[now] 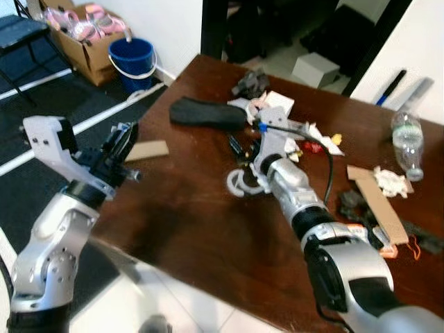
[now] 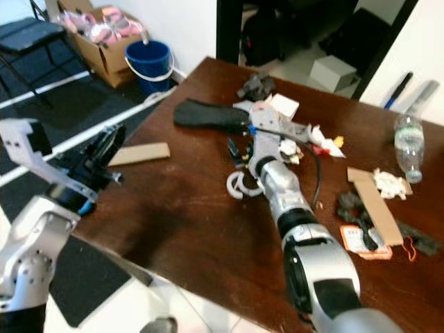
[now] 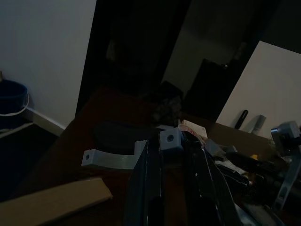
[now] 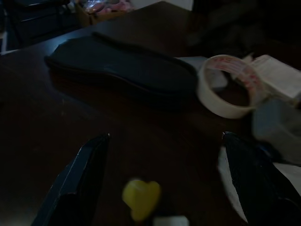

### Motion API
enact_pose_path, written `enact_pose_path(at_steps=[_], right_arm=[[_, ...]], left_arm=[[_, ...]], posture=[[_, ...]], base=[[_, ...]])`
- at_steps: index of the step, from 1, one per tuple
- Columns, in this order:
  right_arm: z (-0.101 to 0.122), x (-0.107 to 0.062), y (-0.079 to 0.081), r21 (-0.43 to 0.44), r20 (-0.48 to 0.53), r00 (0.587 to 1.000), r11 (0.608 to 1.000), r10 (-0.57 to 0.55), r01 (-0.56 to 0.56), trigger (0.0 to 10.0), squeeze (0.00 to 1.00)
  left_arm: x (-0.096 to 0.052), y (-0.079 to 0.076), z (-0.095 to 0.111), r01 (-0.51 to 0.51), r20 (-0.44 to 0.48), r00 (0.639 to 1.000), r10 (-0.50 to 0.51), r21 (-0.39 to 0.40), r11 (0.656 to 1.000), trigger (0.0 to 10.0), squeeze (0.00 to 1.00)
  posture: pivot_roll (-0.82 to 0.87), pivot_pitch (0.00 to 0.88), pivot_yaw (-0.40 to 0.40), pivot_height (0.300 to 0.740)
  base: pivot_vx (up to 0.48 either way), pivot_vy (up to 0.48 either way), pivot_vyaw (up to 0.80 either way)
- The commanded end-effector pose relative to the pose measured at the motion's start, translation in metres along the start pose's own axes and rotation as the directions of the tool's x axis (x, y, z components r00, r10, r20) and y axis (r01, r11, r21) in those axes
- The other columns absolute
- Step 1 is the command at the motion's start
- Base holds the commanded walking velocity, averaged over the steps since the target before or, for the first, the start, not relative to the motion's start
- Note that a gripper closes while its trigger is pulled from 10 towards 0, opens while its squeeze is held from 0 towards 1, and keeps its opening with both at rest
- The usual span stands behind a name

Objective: Picking trash to rubbish bin

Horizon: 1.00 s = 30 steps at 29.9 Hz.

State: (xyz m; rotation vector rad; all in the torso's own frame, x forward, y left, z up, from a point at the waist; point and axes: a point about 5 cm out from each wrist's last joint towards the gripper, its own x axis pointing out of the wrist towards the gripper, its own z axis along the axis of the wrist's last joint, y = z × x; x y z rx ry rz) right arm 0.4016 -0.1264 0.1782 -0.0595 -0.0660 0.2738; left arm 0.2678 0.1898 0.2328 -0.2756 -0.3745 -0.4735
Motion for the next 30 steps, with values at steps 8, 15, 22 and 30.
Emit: enact_pose_path(at_steps=[8,15,22,30], right_arm=[[-0.009,-0.003,0.002,-0.150,-0.077,0.991,0.981,0.109,-0.119,10.0,0.00],[-0.011,-0.004,0.001,-0.281,-0.182,0.965,0.931,0.188,-0.235,10.0,0.00],[-0.009,-0.003,0.007,-0.243,-0.226,0.937,0.916,0.266,-0.319,10.0,0.00],[-0.033,-0.007,0.010,-0.164,-0.394,0.895,0.942,0.209,-0.292,10.0,0.00]], left_arm=[[-0.004,-0.006,-0.005,0.026,-0.018,1.000,-0.026,0.009,1.000,10.0,0.00],[-0.008,-0.017,-0.013,0.100,-0.055,0.993,-0.102,-0.030,0.995,10.0,0.00],[-0.011,-0.025,-0.016,0.155,-0.071,0.985,-0.157,-0.027,0.987,10.0,0.00],[-0.012,-0.023,-0.018,0.136,-0.073,0.988,-0.138,-0.023,0.990,10.0,0.00]], posture=[[0.27,0.143,-0.101,0.740],[0.27,0.149,-0.110,0.740],[0.27,0.155,-0.121,0.740],[0.26,0.154,-0.125,0.740]], base=[[0.000,0.000,0.00],[0.000,0.000,0.00],[0.000,0.000,0.00],[0.000,0.000,0.00]])
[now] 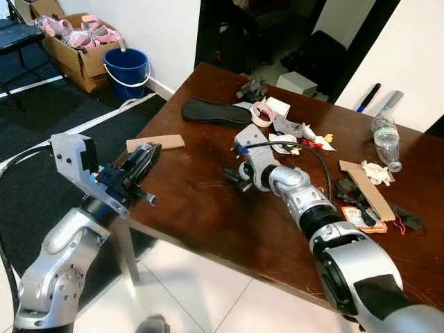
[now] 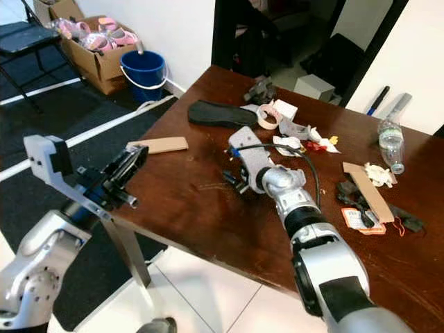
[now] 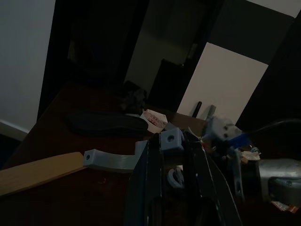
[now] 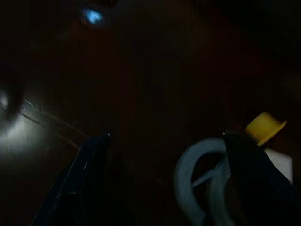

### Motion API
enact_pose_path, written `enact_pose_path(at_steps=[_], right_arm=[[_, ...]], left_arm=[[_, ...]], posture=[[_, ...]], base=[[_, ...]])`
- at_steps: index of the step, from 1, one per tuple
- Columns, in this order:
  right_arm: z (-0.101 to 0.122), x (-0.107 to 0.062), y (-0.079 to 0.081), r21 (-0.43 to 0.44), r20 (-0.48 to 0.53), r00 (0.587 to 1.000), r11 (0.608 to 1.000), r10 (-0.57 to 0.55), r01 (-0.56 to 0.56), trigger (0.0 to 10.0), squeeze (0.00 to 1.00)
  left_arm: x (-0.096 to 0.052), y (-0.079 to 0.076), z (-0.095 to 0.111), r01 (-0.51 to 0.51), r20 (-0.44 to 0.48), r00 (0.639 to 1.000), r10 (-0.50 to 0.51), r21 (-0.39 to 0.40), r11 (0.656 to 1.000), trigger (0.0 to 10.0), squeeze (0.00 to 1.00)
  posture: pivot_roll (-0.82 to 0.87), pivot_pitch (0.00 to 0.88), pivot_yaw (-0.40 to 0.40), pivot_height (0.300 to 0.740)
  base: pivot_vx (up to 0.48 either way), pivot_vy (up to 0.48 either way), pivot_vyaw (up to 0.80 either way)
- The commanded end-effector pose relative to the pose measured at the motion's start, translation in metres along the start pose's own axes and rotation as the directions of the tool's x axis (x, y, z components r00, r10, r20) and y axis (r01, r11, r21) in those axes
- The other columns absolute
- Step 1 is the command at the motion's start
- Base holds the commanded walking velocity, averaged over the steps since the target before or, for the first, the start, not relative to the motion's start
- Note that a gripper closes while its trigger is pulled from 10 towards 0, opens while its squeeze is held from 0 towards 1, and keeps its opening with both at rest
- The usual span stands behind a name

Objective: Picking trash to rubbish bin

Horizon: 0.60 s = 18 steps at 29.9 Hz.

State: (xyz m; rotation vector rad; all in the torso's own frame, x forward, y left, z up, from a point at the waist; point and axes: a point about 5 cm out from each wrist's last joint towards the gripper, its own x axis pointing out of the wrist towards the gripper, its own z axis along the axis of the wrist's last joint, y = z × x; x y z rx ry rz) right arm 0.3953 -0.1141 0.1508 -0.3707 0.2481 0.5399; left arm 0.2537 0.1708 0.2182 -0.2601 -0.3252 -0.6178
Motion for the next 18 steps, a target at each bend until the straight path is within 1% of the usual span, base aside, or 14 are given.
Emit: enact_pose_path(at_steps=[1,6,7,10,11,12,14,18], right_arm=[[-0.010,-0.002,-0.003,0.061,-0.050,0.999,0.998,-0.017,0.020,10.0,0.00],[-0.019,-0.004,-0.007,0.154,-0.107,0.992,0.985,-0.061,0.077,10.0,0.00],[-0.019,-0.004,-0.007,0.154,-0.107,0.992,0.985,-0.061,0.077,10.0,0.00],[-0.022,-0.004,-0.007,0.237,-0.131,0.989,0.967,-0.063,0.093,10.0,0.00],[-0.022,-0.004,-0.007,0.237,-0.131,0.989,0.967,-0.063,0.093,10.0,0.00],[-0.025,-0.004,-0.006,0.258,-0.147,0.987,0.961,-0.060,0.097,10.0,0.00],[-0.030,-0.004,-0.002,0.251,-0.191,0.981,0.964,-0.042,0.090,10.0,0.00],[-0.032,-0.003,0.003,0.255,-0.206,0.979,0.965,-0.005,0.059,10.0,0.00]], left_arm=[[-0.001,-0.002,-0.003,0.005,-0.011,1.000,-0.005,0.005,1.000,10.0,0.00],[-0.001,-0.004,-0.006,0.017,-0.022,1.000,-0.017,0.003,1.000,10.0,0.00],[-0.001,-0.004,-0.006,0.017,-0.022,1.000,-0.017,0.003,1.000,10.0,0.00],[-0.001,-0.005,-0.007,0.020,-0.023,1.000,-0.020,0.001,1.000,10.0,0.00],[-0.001,-0.005,-0.007,0.020,-0.023,1.000,-0.020,0.001,1.000,10.0,0.00],[0.000,-0.005,-0.007,0.020,-0.023,1.000,-0.020,0.000,1.000,10.0,0.00],[0.000,-0.005,-0.007,0.023,-0.024,0.999,-0.023,0.000,1.000,10.0,0.00],[0.000,-0.005,-0.007,0.025,-0.025,0.999,-0.025,-0.001,1.000,10.0,0.00]], posture=[[0.26,0.154,-0.125,0.740],[0.26,0.153,-0.128,0.740],[0.26,0.153,-0.128,0.740],[0.26,0.148,-0.126,0.740],[0.26,0.148,-0.126,0.740],[0.26,0.148,-0.126,0.740],[0.26,0.148,-0.126,0.740],[0.26,0.148,-0.126,0.740]], base=[[0.000,0.000,0.00],[0.000,0.000,0.00],[0.000,0.000,0.00],[0.000,0.000,0.00],[0.000,0.000,0.00],[0.000,0.000,0.00],[0.000,0.000,0.00],[0.000,0.000,0.00]])
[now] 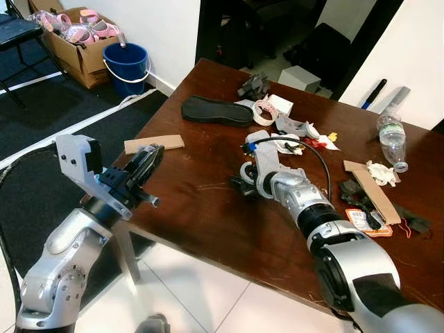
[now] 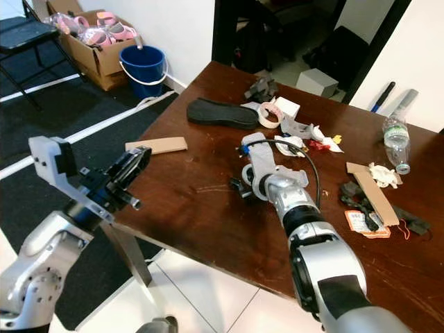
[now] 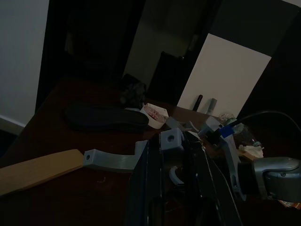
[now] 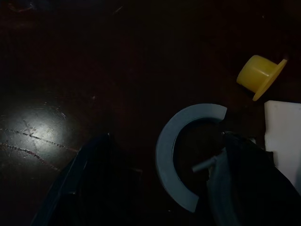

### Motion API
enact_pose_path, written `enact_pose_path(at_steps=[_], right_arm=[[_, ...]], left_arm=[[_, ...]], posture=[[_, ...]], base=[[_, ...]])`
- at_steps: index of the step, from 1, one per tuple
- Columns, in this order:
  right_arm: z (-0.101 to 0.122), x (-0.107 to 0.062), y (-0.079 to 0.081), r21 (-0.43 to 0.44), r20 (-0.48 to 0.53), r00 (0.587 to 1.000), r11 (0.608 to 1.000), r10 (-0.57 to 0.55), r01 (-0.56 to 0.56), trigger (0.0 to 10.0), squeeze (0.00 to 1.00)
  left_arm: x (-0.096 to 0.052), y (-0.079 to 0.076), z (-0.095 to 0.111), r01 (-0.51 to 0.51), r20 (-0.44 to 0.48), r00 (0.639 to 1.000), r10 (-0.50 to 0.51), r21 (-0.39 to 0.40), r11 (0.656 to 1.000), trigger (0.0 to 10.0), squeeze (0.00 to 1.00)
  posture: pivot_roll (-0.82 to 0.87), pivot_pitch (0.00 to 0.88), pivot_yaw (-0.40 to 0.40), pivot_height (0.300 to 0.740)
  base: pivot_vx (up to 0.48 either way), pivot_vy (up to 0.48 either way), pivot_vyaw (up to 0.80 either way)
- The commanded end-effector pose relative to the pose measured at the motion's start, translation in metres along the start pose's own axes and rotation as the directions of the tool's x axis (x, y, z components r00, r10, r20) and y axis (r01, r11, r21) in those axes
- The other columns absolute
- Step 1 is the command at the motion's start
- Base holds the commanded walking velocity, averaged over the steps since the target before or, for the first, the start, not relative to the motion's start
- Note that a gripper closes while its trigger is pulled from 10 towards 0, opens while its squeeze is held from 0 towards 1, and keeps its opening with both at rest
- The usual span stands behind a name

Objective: Picking trash to rubbish bin

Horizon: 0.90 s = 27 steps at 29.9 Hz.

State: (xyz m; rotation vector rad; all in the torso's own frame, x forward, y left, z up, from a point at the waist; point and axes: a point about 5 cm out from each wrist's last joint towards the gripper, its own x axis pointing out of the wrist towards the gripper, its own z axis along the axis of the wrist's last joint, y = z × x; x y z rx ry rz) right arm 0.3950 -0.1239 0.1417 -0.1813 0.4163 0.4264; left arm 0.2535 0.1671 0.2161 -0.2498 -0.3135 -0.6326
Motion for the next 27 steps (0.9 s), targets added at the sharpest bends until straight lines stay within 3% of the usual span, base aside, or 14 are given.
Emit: enact_pose_path(at_steps=[1,5,6,8,9,13,21,27], right_arm=[[-0.022,0.001,0.006,0.029,-0.089,0.995,0.999,0.039,-0.037,10.0,0.00],[-0.025,0.002,0.011,0.021,-0.112,0.990,0.996,0.084,-0.082,10.0,0.00],[-0.027,0.001,0.012,0.009,-0.129,0.987,0.995,0.097,-0.096,5.2,0.00],[-0.028,0.001,0.013,0.007,-0.136,0.986,0.995,0.098,-0.098,5.2,0.00],[-0.030,0.001,0.013,0.008,-0.151,0.983,0.995,0.103,-0.103,0.3,0.00],[-0.034,0.001,0.014,0.013,-0.178,0.977,0.993,0.119,-0.119,0.0,0.00],[-0.042,0.000,0.020,0.125,-0.180,0.971,0.983,0.158,-0.136,0.0,0.00],[-0.045,0.000,0.019,0.163,-0.175,0.973,0.979,0.152,-0.124,0.0,0.00]], left_arm=[[-0.001,-0.003,-0.004,0.011,-0.011,1.000,-0.011,-0.005,1.000,10.0,0.00],[-0.001,-0.003,-0.005,0.009,-0.012,1.000,-0.009,-0.007,1.000,10.0,0.00],[0.000,-0.003,-0.005,0.009,-0.011,1.000,-0.009,-0.008,1.000,10.0,0.00],[0.000,-0.003,-0.005,0.008,-0.010,1.000,-0.008,-0.007,1.000,10.0,0.00],[0.000,-0.003,-0.005,0.007,-0.008,1.000,-0.007,-0.007,1.000,10.0,0.00],[-0.001,-0.003,-0.004,0.005,-0.004,1.000,-0.005,-0.006,1.000,10.0,0.00],[0.000,-0.003,-0.004,0.002,-0.007,1.000,-0.002,-0.002,1.000,10.0,0.00],[-0.001,-0.002,-0.004,0.000,-0.011,1.000,0.000,0.000,1.000,10.0,0.00]], posture=[[0.25,0.154,-0.126,0.740],[0.25,0.154,-0.126,0.740],[0.25,0.154,-0.129,0.740],[0.25,0.153,-0.130,0.740],[0.25,0.153,-0.130,0.740],[0.25,0.152,-0.131,0.740],[0.25,0.153,-0.133,0.740],[0.25,0.151,-0.132,0.740]], base=[[0.000,0.000,0.00],[0.000,0.000,0.00],[0.000,0.000,0.00],[0.000,0.000,0.00],[0.000,0.000,0.00],[0.000,0.000,0.00],[0.000,0.000,0.00],[0.000,0.000,0.00]])
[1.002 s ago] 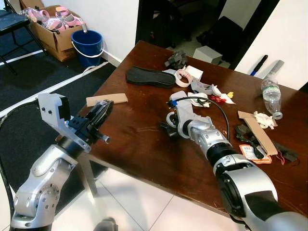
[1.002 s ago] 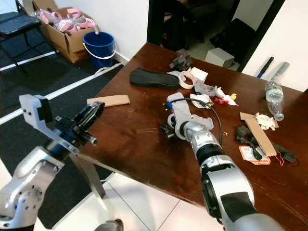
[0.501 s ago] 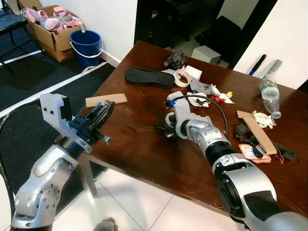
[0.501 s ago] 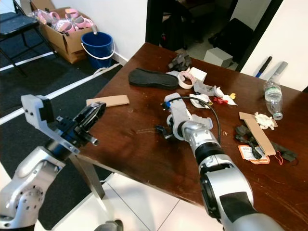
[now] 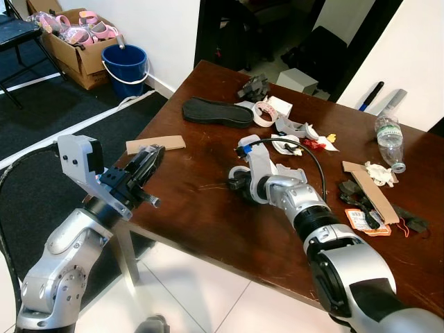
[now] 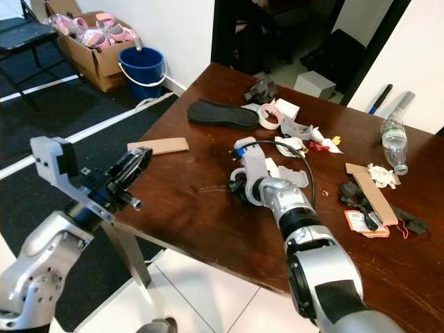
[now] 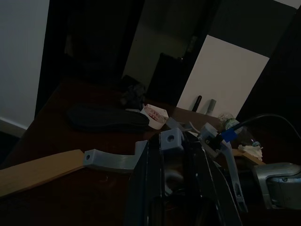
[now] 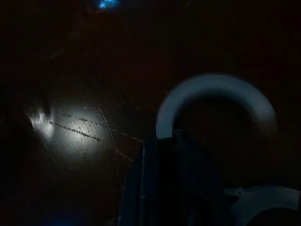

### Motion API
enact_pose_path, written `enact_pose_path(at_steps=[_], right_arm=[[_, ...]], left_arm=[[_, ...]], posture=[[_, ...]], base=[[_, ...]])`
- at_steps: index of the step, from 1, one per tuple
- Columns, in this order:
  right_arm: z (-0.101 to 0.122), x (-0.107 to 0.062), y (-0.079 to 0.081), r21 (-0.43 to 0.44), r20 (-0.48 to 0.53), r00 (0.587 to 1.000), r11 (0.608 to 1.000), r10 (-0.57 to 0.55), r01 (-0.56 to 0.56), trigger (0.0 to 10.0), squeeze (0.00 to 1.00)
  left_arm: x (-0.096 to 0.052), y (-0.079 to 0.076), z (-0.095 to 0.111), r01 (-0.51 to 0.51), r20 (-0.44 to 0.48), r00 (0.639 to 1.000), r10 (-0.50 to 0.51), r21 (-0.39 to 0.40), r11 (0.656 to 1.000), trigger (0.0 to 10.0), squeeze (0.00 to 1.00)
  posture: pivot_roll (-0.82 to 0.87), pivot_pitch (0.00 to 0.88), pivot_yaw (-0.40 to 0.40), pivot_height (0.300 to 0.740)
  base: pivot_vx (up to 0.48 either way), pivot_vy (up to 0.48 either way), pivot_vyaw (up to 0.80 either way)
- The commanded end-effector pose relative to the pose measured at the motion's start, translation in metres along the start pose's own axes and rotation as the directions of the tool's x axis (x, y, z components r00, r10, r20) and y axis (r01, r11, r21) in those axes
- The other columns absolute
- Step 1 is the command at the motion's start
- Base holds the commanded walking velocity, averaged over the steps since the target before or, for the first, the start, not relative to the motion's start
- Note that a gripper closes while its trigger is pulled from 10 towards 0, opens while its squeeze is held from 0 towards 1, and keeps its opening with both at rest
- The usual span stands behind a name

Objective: Picking trash to rubbish bin

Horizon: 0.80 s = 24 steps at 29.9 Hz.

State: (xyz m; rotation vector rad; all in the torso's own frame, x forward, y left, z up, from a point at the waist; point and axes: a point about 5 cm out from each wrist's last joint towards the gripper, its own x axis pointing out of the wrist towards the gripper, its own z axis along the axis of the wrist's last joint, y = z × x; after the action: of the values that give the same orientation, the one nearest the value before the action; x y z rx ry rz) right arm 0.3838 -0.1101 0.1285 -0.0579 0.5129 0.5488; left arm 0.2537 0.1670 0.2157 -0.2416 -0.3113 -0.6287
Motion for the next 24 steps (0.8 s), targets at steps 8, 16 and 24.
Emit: enact_pose_path(at_steps=[8,16,24], right_arm=[[-0.024,0.001,0.000,0.188,-0.011,1.000,0.982,0.024,-0.021,0.0,0.00],[0.006,-0.007,-0.005,0.259,0.217,0.973,0.957,0.072,-0.129,0.0,0.00],[0.037,-0.021,-0.011,0.294,0.459,0.884,0.923,0.091,-0.247,0.0,0.00]], left_arm=[[-0.003,0.003,-0.006,-0.030,-0.016,0.999,0.030,-0.002,1.000,10.0,0.00],[-0.002,0.006,-0.010,-0.056,-0.023,0.998,0.055,-0.012,0.998,10.0,0.00],[-0.001,0.005,-0.014,-0.049,-0.042,0.998,0.047,-0.028,0.998,10.0,0.00]], posture=[[0.25,0.149,-0.128,0.740],[0.25,0.147,-0.127,0.740],[0.25,0.142,-0.124,0.740]], base=[[0.000,0.000,0.00],[0.000,0.000,0.00],[0.000,0.000,0.00]])
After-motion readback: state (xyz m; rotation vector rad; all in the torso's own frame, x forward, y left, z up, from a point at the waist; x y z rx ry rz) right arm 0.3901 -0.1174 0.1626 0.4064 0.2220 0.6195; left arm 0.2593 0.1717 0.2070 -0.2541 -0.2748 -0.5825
